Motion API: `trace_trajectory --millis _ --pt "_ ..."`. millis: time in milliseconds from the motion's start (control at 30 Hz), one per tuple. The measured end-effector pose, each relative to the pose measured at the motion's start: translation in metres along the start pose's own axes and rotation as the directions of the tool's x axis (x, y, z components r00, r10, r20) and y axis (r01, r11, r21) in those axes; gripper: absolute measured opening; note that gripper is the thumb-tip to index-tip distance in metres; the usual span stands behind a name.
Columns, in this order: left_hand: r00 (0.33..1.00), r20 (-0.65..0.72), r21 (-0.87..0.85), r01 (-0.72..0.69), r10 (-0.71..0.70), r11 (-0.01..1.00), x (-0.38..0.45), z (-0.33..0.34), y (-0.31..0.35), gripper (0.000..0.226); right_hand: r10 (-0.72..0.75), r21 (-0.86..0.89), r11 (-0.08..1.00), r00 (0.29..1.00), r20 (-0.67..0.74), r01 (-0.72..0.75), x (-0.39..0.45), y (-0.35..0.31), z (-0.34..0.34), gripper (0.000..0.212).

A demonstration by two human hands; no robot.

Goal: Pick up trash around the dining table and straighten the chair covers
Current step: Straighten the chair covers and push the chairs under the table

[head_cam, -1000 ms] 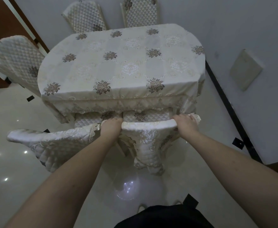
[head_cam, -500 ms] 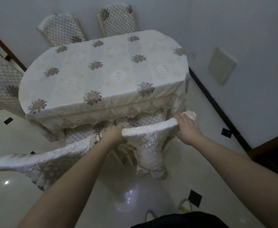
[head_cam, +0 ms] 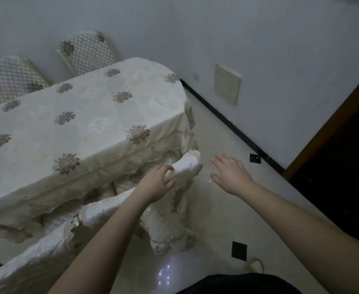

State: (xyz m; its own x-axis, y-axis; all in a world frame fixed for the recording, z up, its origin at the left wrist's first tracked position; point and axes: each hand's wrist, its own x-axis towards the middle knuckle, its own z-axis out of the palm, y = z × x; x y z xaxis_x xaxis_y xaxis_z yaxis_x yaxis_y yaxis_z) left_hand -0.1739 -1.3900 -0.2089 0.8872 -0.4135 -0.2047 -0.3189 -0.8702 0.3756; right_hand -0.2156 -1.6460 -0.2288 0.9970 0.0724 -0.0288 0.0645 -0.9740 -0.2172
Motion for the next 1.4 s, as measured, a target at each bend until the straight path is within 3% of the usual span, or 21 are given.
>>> trace_trajectory --millis 233,367,433,700,1200,1400 --pt "0.993 -0.013 0.122 -0.113 0.115 0.986 0.078 0.007 0.101 0.041 0.069 0.041 0.997 0.997 -0.044 -0.067 -0.018 0.105 -0.031 0.050" --pt "0.934 -0.008 0.304 -0.339 0.358 0.890 0.116 0.017 0.174 0.040 0.110 0.041 0.993 0.992 -0.056 -0.107 -0.029 0.167 -0.051 0.053" --pt "0.912 -0.036 0.334 -0.375 0.410 0.865 0.130 0.025 0.204 0.039 0.123 0.043 0.992 0.990 -0.070 -0.120 -0.029 0.193 -0.059 0.057" --pt "0.960 -0.058 0.292 -0.244 0.272 0.925 0.177 0.049 0.253 0.067 0.160 0.033 0.987 0.984 -0.081 -0.158 0.008 0.257 -0.081 0.055" --pt "0.977 -0.209 0.174 -0.012 0.049 0.985 0.344 0.016 0.195 0.080 0.043 -0.064 0.997 0.999 -0.014 -0.044 0.203 0.300 -0.108 0.056" --pt "0.958 -0.287 0.176 0.037 0.015 0.984 0.416 -0.018 0.179 0.078 0.052 -0.014 0.998 0.995 -0.082 -0.053 0.294 0.308 -0.121 0.055"
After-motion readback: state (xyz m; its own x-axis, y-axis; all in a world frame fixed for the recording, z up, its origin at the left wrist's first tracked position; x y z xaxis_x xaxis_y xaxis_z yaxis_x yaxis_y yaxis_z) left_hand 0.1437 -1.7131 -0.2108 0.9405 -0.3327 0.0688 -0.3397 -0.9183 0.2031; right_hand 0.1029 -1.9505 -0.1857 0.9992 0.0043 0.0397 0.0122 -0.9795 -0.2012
